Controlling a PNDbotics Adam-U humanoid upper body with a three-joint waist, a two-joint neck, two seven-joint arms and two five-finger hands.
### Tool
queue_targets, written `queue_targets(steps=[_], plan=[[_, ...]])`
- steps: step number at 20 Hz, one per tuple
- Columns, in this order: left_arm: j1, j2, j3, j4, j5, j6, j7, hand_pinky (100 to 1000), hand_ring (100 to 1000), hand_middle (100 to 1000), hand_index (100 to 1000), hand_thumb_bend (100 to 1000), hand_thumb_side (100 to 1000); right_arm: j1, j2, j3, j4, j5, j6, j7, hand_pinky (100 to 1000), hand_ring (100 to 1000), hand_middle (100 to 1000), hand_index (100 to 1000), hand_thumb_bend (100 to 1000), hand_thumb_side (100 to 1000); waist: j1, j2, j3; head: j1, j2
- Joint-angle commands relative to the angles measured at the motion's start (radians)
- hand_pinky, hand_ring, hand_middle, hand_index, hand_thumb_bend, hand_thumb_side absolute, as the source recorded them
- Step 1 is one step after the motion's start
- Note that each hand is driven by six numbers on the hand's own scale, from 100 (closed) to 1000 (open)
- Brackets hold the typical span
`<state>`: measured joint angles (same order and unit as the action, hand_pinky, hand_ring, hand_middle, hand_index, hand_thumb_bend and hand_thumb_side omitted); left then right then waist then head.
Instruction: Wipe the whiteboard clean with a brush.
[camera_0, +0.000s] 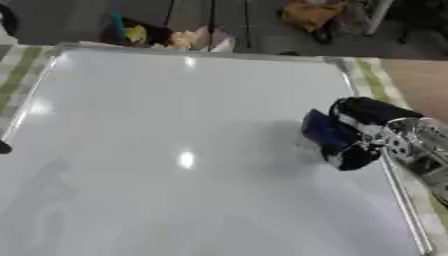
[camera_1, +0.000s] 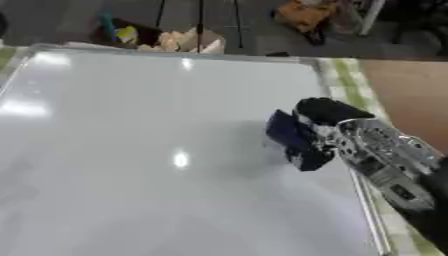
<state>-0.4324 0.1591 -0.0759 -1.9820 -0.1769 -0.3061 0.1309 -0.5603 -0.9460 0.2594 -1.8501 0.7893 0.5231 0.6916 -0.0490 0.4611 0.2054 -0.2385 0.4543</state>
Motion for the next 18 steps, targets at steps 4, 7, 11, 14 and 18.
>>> queue_targets(steps=[4,7,11,14,18], plan=[[-0.011,0.013,-0.002,-0.018,0.003,-0.002,-0.002,431,920,822,592,100,960,-0.019,-0.018,-0.006,-0.021,-0.019,0.021,0.018,426,656,589,149,100,133,0.002,-0.025,0.002,-0.003,-0.019],[-0.011,0.012,-0.003,-0.018,0.003,-0.002,-0.003,431,920,822,592,100,960,-0.023,-0.014,-0.001,-0.019,-0.024,0.02,0.019,428,658,590,150,100,137,0.001,-0.025,0.004,-0.004,-0.021],[-0.013,0.012,-0.003,-0.018,0.004,-0.002,-0.002,432,920,822,593,100,960,-0.026,-0.01,0.004,-0.016,-0.033,0.018,0.016,437,675,606,154,100,149,0.001,-0.026,0.006,-0.007,-0.023],[-0.013,0.012,-0.003,-0.018,0.004,-0.002,-0.002,432,920,822,593,100,960,-0.027,-0.008,0.006,-0.016,-0.04,0.016,0.013,447,688,618,156,100,163,0.0,-0.027,0.005,-0.007,-0.024],[-0.014,0.012,-0.003,-0.018,0.005,-0.003,-0.003,432,919,822,593,100,959,-0.026,-0.006,0.009,-0.013,-0.052,0.014,0.011,449,691,623,157,100,168,-0.001,-0.027,0.006,-0.007,-0.028]])
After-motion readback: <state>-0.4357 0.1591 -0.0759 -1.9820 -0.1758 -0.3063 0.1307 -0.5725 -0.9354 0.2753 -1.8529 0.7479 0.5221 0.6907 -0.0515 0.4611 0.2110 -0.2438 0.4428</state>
